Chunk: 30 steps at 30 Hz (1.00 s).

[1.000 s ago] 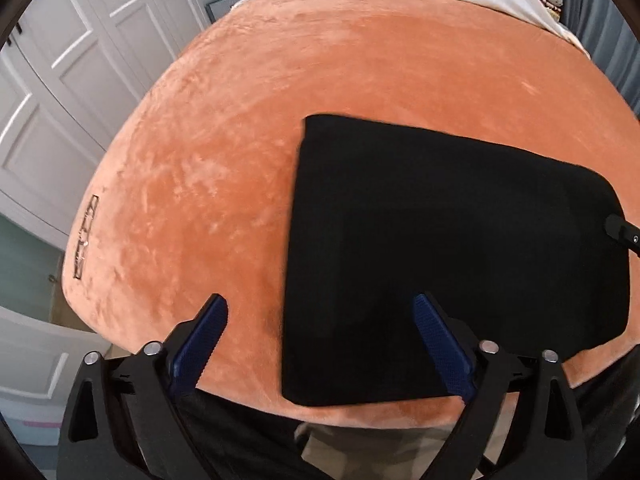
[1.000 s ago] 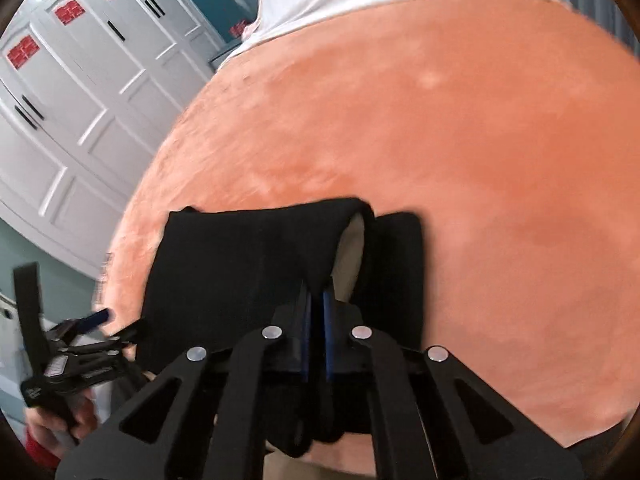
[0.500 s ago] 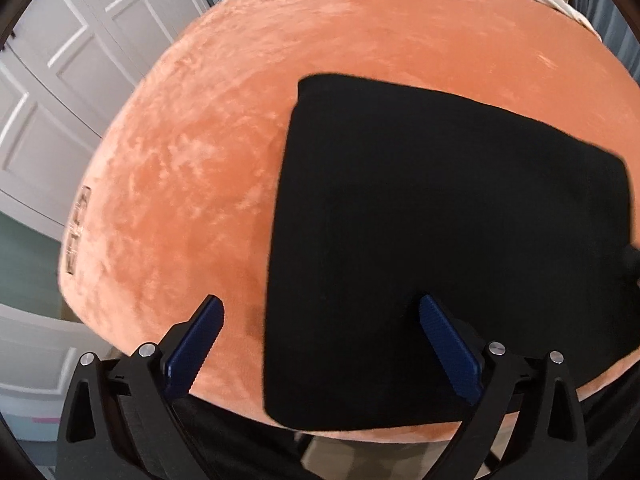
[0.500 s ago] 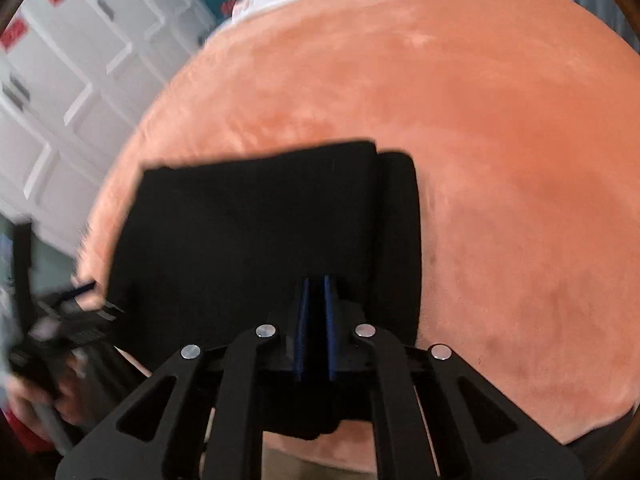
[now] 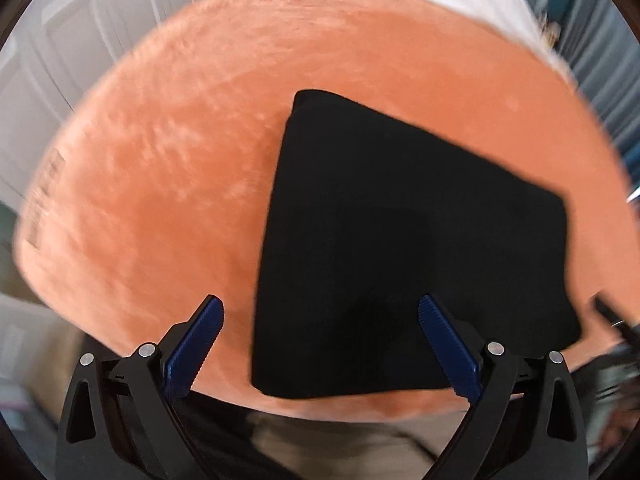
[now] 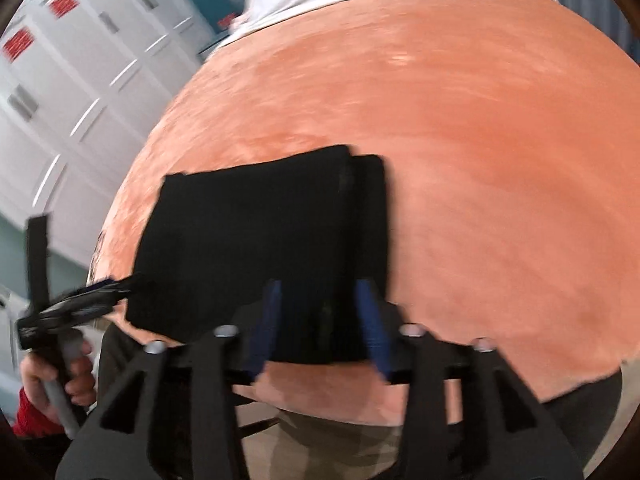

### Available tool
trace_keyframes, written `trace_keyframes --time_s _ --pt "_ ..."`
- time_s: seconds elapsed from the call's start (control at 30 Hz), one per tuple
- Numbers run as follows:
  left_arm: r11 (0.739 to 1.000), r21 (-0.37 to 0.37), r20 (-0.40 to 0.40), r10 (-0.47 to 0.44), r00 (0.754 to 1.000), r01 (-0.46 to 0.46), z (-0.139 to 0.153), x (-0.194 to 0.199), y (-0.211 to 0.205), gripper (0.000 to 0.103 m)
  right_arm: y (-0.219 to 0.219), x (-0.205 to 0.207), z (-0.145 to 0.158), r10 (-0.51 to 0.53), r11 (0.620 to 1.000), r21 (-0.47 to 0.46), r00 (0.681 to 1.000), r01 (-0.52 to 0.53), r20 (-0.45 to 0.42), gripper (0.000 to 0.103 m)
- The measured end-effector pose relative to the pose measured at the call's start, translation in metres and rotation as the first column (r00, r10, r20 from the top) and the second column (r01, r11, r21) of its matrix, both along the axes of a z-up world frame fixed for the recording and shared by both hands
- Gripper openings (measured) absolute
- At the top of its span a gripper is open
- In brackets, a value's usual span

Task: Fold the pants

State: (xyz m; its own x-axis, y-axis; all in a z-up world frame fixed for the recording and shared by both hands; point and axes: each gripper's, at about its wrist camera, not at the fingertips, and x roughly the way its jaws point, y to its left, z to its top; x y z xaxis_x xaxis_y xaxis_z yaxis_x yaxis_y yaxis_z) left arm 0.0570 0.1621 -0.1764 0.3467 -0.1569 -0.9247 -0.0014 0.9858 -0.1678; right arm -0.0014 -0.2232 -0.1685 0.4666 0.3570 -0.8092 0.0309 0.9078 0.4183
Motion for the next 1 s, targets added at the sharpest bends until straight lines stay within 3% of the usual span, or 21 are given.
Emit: trace_keyframes --time_s 0.1,0.17,0.23,0.27,0.37,0.4,0.43,0.47,0.5,0.53,0.6,0.7,0.77,0.8,0.87,0.9,0.93,1.0 --pt "0.994 -0.068 -0.063 0.080 0.995 -0.085 -0.018 0.001 0.024 0.097 -0.018 -0.005 -0.013 -0.054 0.995 0.084 0.998 0.058 -0.039 0.067" --pt "0.988 -0.107 -0.112 0.099 0.989 -0.111 -0.035 0.002 0.031 0.097 -0.024 -0.008 -0.022 -0.062 0.989 0.133 0.996 0.070 -0.065 0.067" --pt "0.971 -0.197 -0.187 0.097 0.978 -0.134 -0.055 0.005 0.033 0.097 -0.025 -0.011 -0.034 -0.060 0.978 0.194 0.994 0.077 -0.091 0.076" --pt "0.960 -0.232 -0.207 0.105 0.973 -0.153 -0.061 0.006 0.034 0.098 -0.022 -0.008 -0.043 -0.059 0.969 0.233 0.992 0.083 -0.110 0.085" --pt "0.964 -0.216 -0.188 0.115 0.975 -0.156 -0.063 0.008 0.026 0.098 -0.011 0.000 -0.064 -0.060 0.956 0.272 0.983 0.106 -0.172 0.086" --pt "0.967 -0.217 -0.176 0.094 0.980 -0.132 -0.061 0.010 0.022 0.097 -0.007 0.002 -0.068 -0.069 0.957 0.266 0.981 0.117 -0.183 0.082" --pt "0.969 -0.224 -0.166 0.070 0.984 -0.107 -0.059 0.012 0.019 0.080 0.000 0.004 -0.070 -0.079 0.963 0.242 0.981 0.121 -0.176 0.075" --pt "0.968 -0.239 -0.151 0.038 0.988 -0.074 -0.054 0.013 0.015 0.069 0.002 0.003 -0.066 -0.069 0.967 0.233 0.984 0.106 -0.162 0.055" --pt "0.972 -0.230 -0.142 0.022 0.990 -0.054 -0.046 0.014 0.012 0.058 0.005 0.005 -0.060 -0.043 0.966 0.247 0.989 0.078 -0.143 0.044" --pt "0.975 -0.220 -0.131 0.008 0.991 -0.037 -0.037 0.014 0.010 0.037 0.004 0.004 -0.052 -0.044 0.962 0.261 0.991 0.077 -0.130 0.040" --pt "0.967 -0.253 -0.117 -0.034 0.993 0.003 -0.020 0.009 0.010 0.029 -0.004 -0.005 -0.025 -0.046 0.954 0.293 0.995 0.069 -0.086 0.036" --pt "0.960 -0.274 -0.129 -0.095 0.987 0.057 -0.014 -0.003 0.004 0.034 -0.014 -0.021 0.001 -0.045 0.958 0.281 0.998 0.058 -0.052 0.036" --pt "0.971 -0.229 -0.173 -0.112 0.978 0.071 -0.037 -0.006 -0.006 0.047 -0.021 -0.025 -0.015 -0.048 0.975 0.210 0.995 0.066 -0.087 0.040" --pt "0.983 -0.172 -0.184 -0.100 0.978 0.068 -0.052 -0.007 -0.011 0.063 -0.023 -0.025 -0.041 -0.046 0.982 0.174 0.988 0.071 -0.146 0.046" --pt "0.982 -0.187 -0.178 -0.036 0.983 0.002 -0.056 -0.011 -0.004 0.070 -0.034 -0.031 -0.074 -0.077 0.964 0.232 0.975 0.126 -0.210 0.058" --pt "0.981 -0.194 -0.178 -0.023 0.984 -0.012 -0.052 -0.011 -0.003 0.072 -0.041 -0.036 -0.071 -0.117 0.940 0.292 0.969 0.179 -0.215 0.059" --pt "0.982 -0.190 -0.174 -0.017 0.985 -0.017 -0.049 -0.011 0.000 0.077 -0.045 -0.039 -0.065 -0.139 0.934 0.295 0.966 0.201 -0.219 0.060" --pt "0.987 -0.163 -0.163 -0.010 0.987 -0.017 -0.047 -0.010 0.006 0.082 -0.045 -0.041 -0.051 -0.139 0.953 0.244 0.975 0.179 -0.171 0.064"
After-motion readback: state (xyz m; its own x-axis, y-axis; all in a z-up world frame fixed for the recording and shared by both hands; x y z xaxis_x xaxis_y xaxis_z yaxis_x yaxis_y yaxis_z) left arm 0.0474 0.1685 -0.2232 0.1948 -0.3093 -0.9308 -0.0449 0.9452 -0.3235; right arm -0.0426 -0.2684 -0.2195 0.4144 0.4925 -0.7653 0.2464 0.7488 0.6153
